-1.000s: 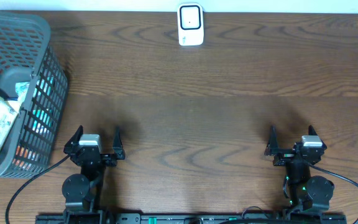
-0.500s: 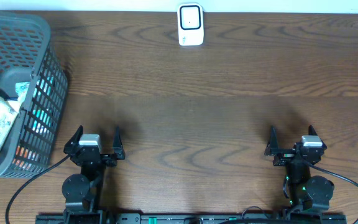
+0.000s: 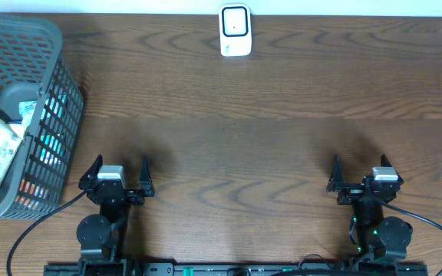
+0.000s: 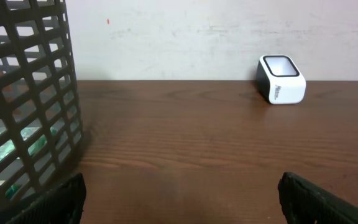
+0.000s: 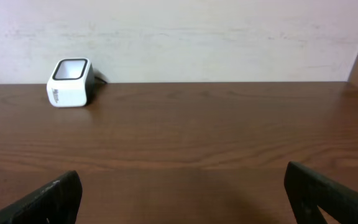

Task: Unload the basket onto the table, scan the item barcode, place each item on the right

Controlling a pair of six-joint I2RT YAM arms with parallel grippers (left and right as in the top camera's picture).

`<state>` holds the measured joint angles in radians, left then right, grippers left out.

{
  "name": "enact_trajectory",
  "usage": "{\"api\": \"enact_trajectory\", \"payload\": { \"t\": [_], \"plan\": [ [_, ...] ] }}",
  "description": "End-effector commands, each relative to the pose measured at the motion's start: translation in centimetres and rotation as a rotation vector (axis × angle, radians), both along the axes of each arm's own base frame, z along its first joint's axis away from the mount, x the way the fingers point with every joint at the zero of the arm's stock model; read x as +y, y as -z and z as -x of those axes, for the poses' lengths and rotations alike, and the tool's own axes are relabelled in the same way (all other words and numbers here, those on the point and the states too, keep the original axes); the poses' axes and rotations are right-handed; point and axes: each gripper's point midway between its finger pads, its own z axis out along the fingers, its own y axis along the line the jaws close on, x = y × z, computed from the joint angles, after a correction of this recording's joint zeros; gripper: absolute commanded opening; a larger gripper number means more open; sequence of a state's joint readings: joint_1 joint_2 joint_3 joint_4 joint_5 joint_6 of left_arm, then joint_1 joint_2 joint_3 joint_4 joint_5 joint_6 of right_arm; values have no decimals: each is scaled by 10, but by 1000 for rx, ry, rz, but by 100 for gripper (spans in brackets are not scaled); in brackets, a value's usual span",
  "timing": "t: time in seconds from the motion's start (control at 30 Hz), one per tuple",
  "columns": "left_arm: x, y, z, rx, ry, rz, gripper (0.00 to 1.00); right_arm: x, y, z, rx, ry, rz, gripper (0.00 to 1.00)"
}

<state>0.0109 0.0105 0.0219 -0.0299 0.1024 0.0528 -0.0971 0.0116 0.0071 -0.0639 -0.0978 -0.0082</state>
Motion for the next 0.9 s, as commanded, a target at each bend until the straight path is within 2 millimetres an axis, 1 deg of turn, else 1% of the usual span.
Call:
{"api": "enact_trajectory", "payload": {
  "t": [0.0,0.5,0.53,0.57,0.6,0.63,0.7,0.73,0.77,0.8,0.83,0.87],
  "plan": [
    [-4,15,1,44,21,-4,98,-2,1,0,1,10,-11,99],
    [-4,15,1,44,21,-4,98,-2,1,0,1,10,-11,99],
    [-10,4,0,2,51,60,98,-2,1,0,1,10,-11,99],
    [-18,-3,0,-22,95,104,98,-2,1,0,1,10,-11,99],
    [-23,-10,1,-47,127,120,98,-2,1,0,1,10,-11,99],
    [-27,-16,1,-69,148,119,98,-2,1,0,1,10,-11,99],
    [-27,-32,1,-136,153,114,98,-2,1,0,1,10,-11,99],
    [-29,-51,3,-215,171,107,98,-2,1,0,1,10,-11,99],
    [-32,-65,6,-272,189,101,97,-2,1,0,1,10,-11,99],
    [-36,-83,11,-349,222,93,98,-2,1,0,1,10,-11,99],
    [-39,-94,15,-393,242,94,98,-2,1,0,1,10,-11,99],
    [-41,-112,23,-468,261,118,98,-2,1,0,1,10,-11,99]
  ]
}}
